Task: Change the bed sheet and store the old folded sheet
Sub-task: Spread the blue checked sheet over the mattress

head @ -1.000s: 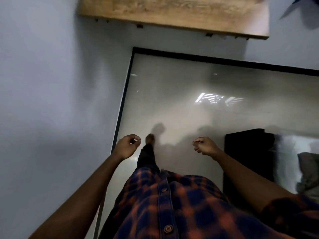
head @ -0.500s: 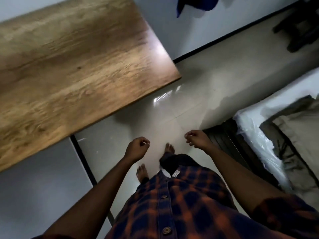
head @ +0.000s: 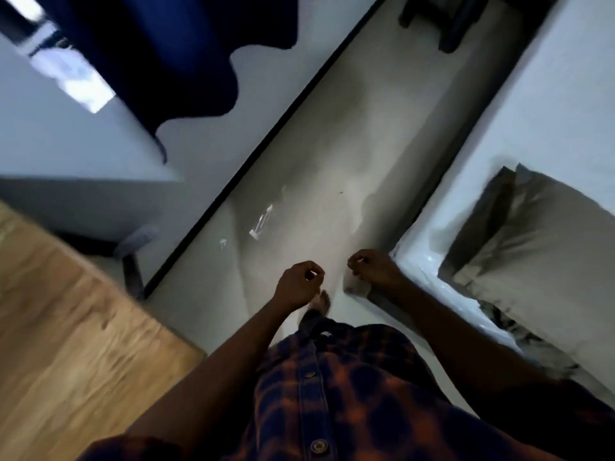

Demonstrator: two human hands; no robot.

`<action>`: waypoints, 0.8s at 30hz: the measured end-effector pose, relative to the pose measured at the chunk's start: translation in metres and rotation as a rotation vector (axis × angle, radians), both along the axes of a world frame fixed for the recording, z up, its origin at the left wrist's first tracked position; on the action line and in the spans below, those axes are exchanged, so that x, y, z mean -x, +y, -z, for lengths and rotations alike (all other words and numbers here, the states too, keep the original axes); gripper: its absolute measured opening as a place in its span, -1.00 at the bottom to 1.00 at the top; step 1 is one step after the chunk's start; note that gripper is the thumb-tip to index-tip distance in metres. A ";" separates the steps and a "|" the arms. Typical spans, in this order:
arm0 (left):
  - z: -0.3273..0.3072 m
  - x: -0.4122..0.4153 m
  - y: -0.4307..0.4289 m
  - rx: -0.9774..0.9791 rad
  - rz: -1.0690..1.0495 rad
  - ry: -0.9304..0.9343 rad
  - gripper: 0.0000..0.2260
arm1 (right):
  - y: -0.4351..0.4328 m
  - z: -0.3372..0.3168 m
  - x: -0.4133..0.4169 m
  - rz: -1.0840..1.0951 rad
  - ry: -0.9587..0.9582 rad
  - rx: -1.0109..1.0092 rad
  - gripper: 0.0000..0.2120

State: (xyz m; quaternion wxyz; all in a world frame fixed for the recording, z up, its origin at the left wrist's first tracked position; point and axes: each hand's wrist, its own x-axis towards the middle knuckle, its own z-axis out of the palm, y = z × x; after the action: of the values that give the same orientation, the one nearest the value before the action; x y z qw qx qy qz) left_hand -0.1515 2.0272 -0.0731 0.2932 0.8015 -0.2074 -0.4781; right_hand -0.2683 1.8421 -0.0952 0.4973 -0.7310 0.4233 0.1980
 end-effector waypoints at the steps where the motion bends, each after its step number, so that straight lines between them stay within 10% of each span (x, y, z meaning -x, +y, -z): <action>1: -0.002 -0.015 -0.025 -0.007 0.024 -0.005 -0.91 | -0.022 0.001 -0.008 0.023 -0.003 0.005 -0.87; 24: 0.008 -0.369 -0.553 -0.058 0.350 -0.063 -0.93 | -0.480 0.002 -0.188 0.569 0.016 0.016 -0.87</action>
State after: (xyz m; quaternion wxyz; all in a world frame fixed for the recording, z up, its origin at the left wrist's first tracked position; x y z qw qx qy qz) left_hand 0.2173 1.4743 -0.0816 0.1754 0.7759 -0.3390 -0.5023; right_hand -0.0804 1.3619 -0.0971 0.5237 -0.5851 0.6169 0.0529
